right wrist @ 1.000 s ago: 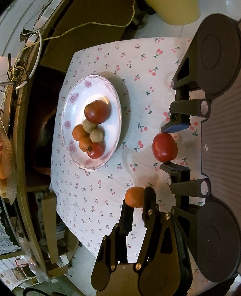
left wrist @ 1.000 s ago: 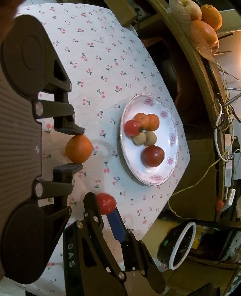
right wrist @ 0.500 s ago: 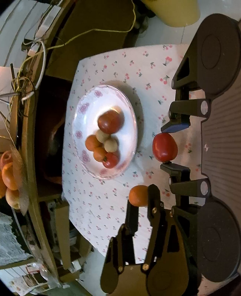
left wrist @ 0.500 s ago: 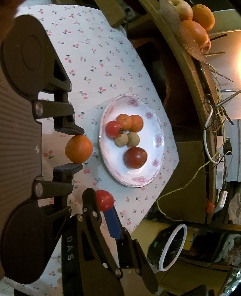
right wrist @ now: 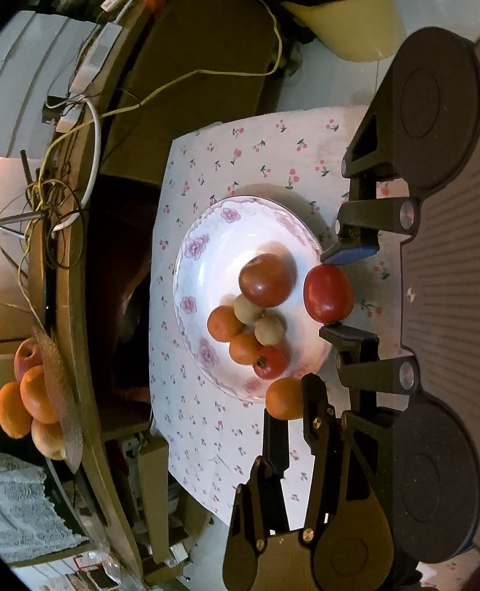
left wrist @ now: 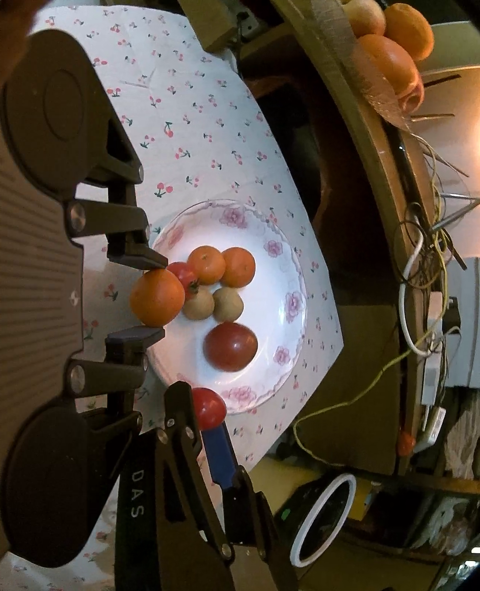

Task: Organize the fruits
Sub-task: 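Carry the red tomato and tangerine into the plate and open both tools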

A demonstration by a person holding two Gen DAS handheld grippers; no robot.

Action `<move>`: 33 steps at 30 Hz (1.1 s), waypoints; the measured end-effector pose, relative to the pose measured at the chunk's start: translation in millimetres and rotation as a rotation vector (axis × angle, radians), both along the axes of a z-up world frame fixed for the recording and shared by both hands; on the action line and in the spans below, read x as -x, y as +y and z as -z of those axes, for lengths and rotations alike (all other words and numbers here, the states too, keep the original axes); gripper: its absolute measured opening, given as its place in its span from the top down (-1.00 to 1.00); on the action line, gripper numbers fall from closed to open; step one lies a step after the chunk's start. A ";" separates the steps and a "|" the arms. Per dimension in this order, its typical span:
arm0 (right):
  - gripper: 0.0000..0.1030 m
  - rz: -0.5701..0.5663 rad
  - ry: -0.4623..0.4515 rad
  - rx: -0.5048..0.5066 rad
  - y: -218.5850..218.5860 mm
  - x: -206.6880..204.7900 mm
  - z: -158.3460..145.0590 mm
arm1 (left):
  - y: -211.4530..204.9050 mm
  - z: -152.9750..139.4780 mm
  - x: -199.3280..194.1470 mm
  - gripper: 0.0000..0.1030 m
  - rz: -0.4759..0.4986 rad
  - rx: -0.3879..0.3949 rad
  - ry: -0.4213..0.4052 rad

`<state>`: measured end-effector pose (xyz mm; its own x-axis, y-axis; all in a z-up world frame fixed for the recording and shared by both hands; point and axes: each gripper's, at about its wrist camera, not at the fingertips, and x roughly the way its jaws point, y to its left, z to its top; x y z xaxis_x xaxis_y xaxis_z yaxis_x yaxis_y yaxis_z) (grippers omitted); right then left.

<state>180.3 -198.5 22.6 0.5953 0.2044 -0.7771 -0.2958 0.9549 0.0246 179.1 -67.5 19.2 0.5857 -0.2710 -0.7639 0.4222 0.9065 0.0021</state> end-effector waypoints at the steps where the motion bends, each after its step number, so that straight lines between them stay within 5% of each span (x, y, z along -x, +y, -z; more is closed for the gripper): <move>1: 0.27 0.004 0.002 -0.002 0.0 -3.2 0.9 | 0.8 1.5 -2.8 0.27 -0.004 0.002 0.004; 33: 0.14 0.008 -0.016 0.005 -1.8 -41.8 18.4 | 1.0 15.8 -36.8 0.26 -0.028 -0.007 -0.019</move>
